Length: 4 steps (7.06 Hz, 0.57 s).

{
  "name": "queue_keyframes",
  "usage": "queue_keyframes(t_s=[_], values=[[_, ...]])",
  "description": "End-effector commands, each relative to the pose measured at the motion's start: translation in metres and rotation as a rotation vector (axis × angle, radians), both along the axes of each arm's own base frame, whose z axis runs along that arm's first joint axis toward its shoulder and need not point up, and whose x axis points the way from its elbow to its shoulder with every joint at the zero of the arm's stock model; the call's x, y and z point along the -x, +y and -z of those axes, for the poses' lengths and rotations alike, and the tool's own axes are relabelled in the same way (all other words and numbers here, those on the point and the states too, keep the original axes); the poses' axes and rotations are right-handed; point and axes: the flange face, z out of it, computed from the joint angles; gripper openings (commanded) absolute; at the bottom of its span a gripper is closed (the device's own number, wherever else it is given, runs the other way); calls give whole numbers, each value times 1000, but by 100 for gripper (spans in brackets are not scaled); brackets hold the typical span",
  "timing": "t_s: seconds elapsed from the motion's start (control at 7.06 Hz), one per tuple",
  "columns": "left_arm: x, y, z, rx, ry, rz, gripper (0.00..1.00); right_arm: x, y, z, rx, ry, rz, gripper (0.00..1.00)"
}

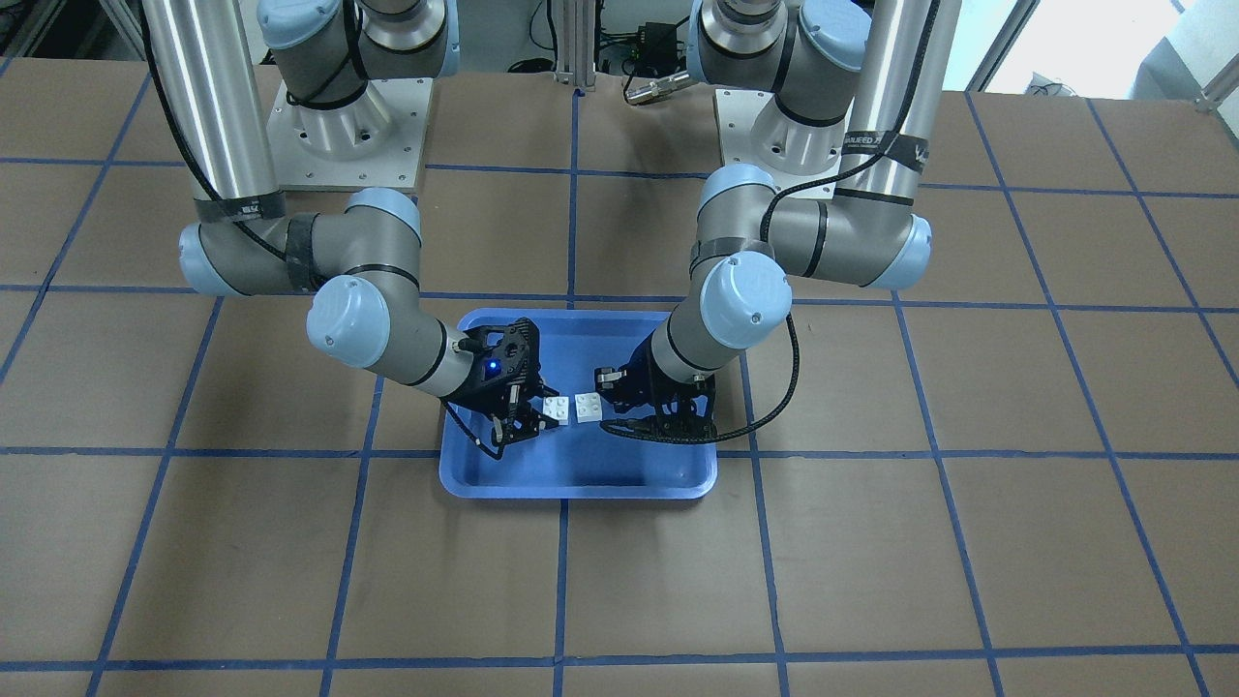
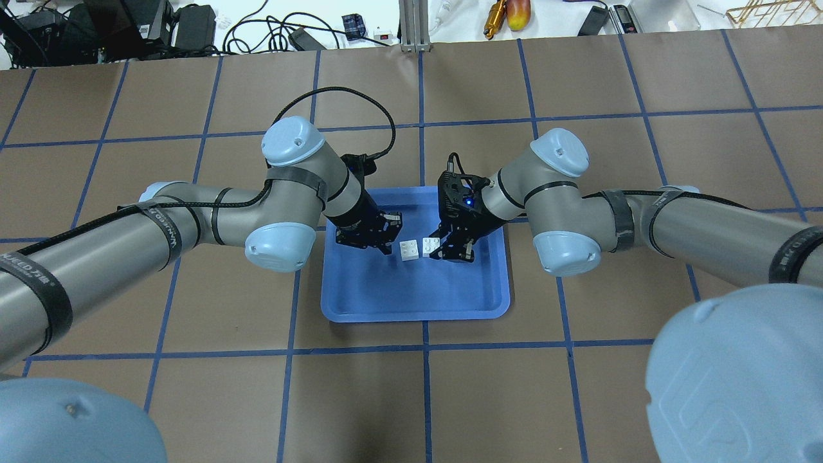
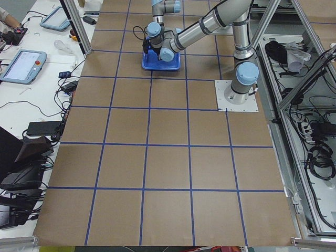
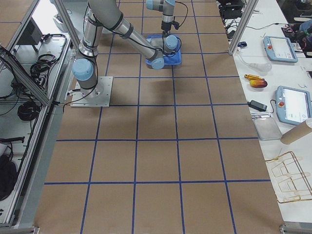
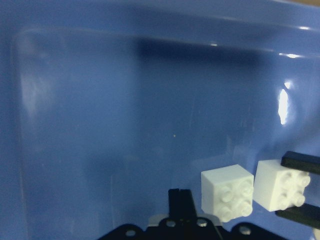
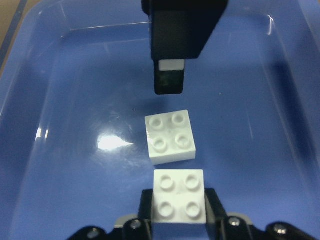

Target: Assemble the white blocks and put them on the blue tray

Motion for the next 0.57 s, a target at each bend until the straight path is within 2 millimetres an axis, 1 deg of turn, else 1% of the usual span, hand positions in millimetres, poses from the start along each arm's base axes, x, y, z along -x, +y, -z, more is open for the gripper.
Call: queue_keyframes(t_s=[0.0, 0.28, 0.42], values=[[0, 1, 1, -3, -1, 0, 0, -10, 4, 2, -15, 6, 3, 0], [0, 0, 0, -1, 0, 1, 0, -13, 6, 1, -13, 6, -2, 0], [0, 1, 1, -3, 0, 1, 0, -13, 6, 1, -15, 5, -1, 6]])
